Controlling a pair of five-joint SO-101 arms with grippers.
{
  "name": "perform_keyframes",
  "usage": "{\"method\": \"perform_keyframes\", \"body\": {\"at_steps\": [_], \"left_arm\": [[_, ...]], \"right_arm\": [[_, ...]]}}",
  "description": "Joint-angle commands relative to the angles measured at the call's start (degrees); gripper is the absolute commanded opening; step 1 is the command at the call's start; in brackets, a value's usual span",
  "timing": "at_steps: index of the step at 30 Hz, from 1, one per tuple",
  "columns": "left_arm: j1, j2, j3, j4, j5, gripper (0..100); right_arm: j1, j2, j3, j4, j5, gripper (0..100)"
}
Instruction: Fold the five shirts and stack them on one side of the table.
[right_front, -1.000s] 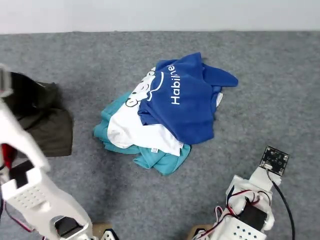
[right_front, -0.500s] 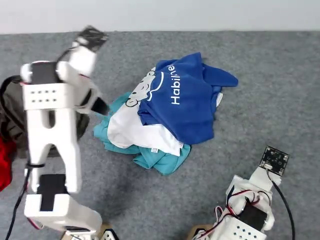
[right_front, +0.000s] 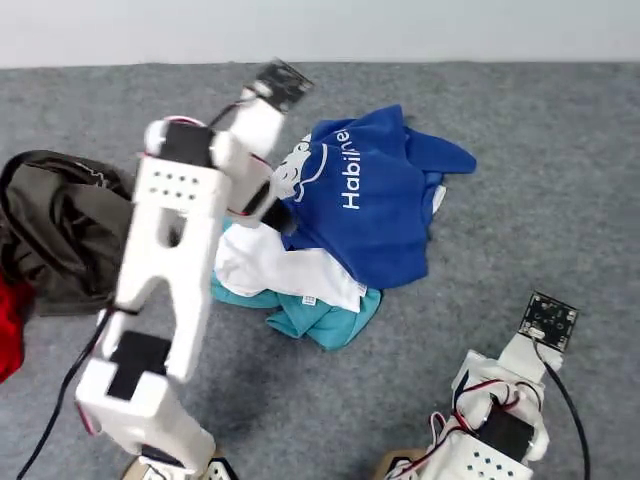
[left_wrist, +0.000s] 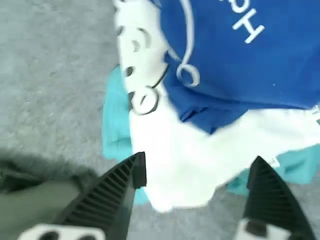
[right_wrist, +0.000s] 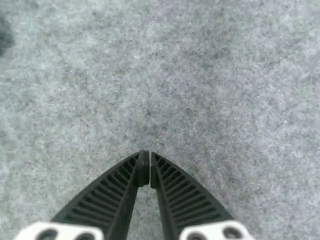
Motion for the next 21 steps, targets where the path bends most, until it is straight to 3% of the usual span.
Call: {"method": "perform_keyframes", "body": {"at_steps": [1,12,15,19,21], "left_arm": [[0.53,3.78,-0.40,-4.84,0.62,32],[1.41,21.63,-0.48,-9.23,0.62,31],[2.64,21.80,-0.48,-8.18,0.44,22],[4.48,19.43,-0.48,-8.09,0.26,0],[4.57,16.88,-0.48,-6.86,0.53,2]], "right_arm": [[0.66,-0.04,0.88,0.48,0.35,1.1],[0.66,-0.04,0.88,0.48,0.35,1.1],[0.66,-0.04,0.88,0.48,0.35,1.1],[0.66,-0.04,0.88,0.48,0.35,1.1],[0.66,-0.04,0.88,0.48,0.35,1.1]]}}
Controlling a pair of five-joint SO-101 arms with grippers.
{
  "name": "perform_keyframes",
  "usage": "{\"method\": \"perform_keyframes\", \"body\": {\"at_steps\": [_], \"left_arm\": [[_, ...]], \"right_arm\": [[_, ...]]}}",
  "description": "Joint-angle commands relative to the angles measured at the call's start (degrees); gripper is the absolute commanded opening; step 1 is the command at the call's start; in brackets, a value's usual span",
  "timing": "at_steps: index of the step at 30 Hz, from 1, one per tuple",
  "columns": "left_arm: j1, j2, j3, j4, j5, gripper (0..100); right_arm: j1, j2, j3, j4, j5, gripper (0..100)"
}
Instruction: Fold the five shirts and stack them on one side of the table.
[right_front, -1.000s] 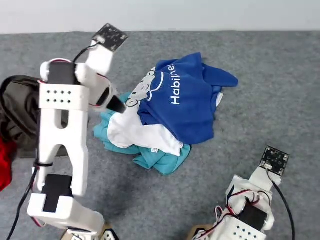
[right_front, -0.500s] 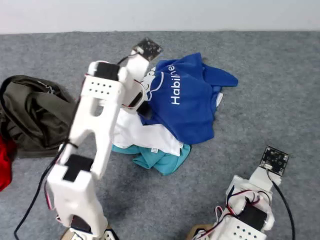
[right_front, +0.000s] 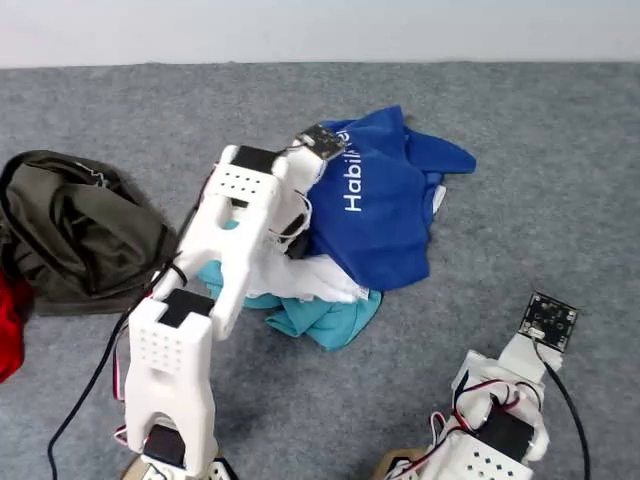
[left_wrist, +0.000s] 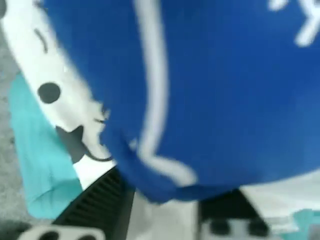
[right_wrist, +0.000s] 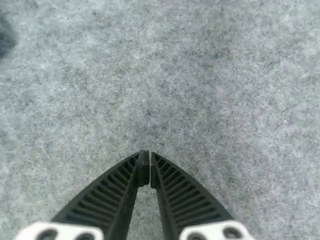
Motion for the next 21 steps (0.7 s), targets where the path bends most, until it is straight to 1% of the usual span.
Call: {"method": "perform_keyframes", "body": {"at_steps": [1,8,11,14,17,21], "left_arm": [[0.35,-6.68,-0.84,2.11,0.09,1],[-2.02,-20.84,-1.98,5.89,0.09,1],[-5.80,-26.64,-1.98,5.80,0.70,1],[-11.52,-32.53,-1.98,5.54,4.04,1],[-18.20,-38.07,-1.98,4.84,5.36,1],[-30.68,-44.40,-2.07,1.67,8.53,1]], "right_arm": [[0.66,-0.04,0.88,0.48,0.35,1.1],[0.66,-0.04,0.88,0.48,0.35,1.1],[0.66,-0.04,0.88,0.48,0.35,1.1],[0.66,-0.04,0.88,0.48,0.35,1.1],[0.66,-0.04,0.88,0.48,0.35,1.1],[0.66,-0.04,0.88,0.48,0.35,1.1]]}}
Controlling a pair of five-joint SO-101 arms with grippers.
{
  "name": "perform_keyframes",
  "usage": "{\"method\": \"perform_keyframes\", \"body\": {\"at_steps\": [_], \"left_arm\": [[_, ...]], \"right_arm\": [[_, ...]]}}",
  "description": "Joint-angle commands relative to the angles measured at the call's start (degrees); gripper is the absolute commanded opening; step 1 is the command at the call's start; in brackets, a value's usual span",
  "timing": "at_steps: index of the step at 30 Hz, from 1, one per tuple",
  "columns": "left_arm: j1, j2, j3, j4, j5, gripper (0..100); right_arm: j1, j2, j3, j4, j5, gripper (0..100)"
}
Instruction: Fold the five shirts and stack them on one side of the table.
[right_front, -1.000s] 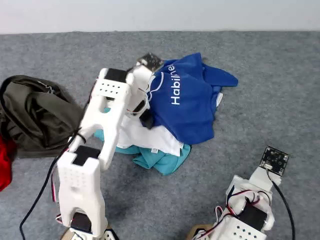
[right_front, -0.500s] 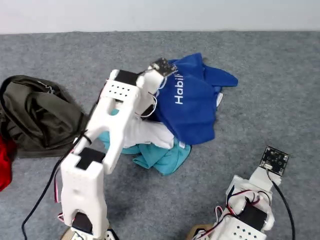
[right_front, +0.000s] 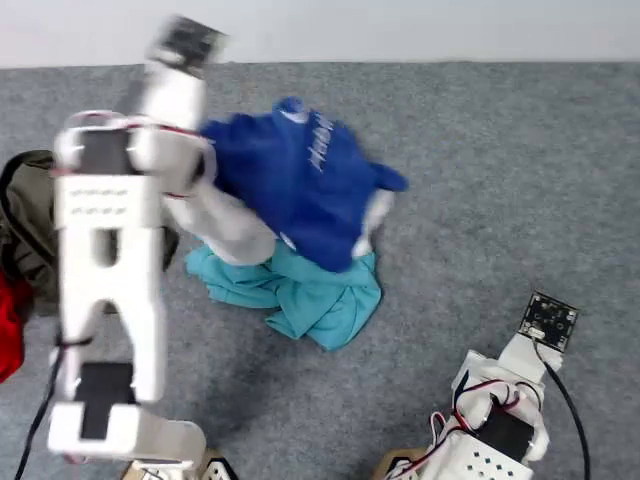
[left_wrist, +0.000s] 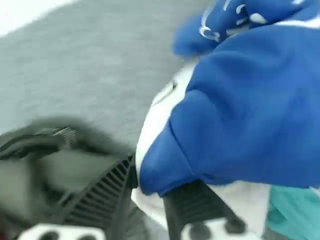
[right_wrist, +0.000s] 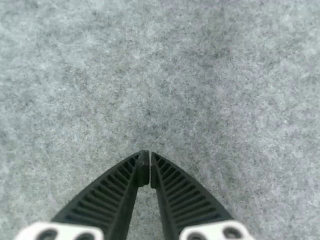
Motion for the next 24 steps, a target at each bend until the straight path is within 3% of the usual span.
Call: {"method": "perform_keyframes", "body": {"at_steps": [1,8,13,21,24], "left_arm": [[-12.48,-8.35,-2.15,-4.31,2.46,1],[-33.32,-9.93,-1.98,-13.19,2.46,1],[-42.90,-9.85,-1.71,-18.73,2.46,1],[-44.66,-9.85,-1.63,-19.34,1.32,3],[-44.66,-9.85,-1.63,-14.86,-2.73,14]], "right_arm": [[0.66,-0.04,0.88,0.48,0.35,1.1],[0.66,-0.04,0.88,0.48,0.35,1.1],[0.66,-0.04,0.88,0.48,0.35,1.1],[0.66,-0.04,0.88,0.48,0.35,1.1],[0.66,-0.04,0.88,0.48,0.35,1.1]]}}
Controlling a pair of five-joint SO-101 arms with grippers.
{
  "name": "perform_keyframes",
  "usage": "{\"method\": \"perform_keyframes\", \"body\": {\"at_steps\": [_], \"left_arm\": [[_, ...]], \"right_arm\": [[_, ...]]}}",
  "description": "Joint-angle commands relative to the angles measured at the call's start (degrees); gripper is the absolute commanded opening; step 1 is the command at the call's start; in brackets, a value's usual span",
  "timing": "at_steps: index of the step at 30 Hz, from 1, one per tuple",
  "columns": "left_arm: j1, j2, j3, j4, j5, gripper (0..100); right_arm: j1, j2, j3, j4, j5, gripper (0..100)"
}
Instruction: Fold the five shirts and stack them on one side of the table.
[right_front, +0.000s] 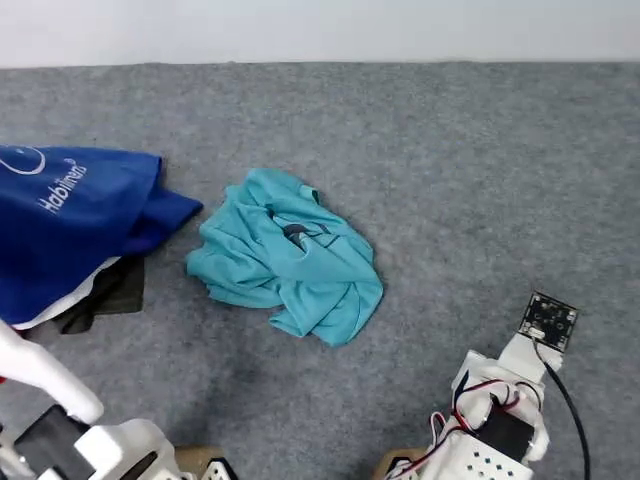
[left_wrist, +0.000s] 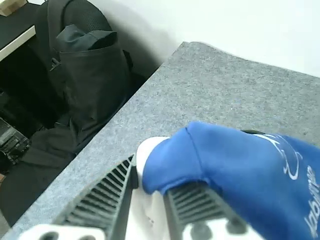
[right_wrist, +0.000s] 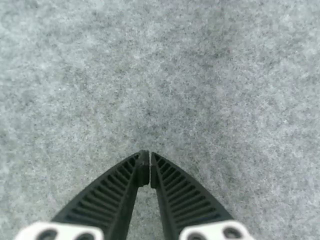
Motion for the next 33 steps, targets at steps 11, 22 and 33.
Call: {"method": "perform_keyframes", "body": {"at_steps": [11,22,33], "left_arm": [[-0.88,-4.31,-1.71,8.26,-3.87,30],[0.79,-9.49,-3.91,23.47,-3.96,30],[9.14,-19.96,4.70,29.45,-3.60,21]], "right_arm": [[0.66,-0.04,0.88,0.48,0.35,1.1],[0.66,-0.04,0.88,0.48,0.35,1.1],[0.66,-0.04,0.88,0.48,0.35,1.1]]}}
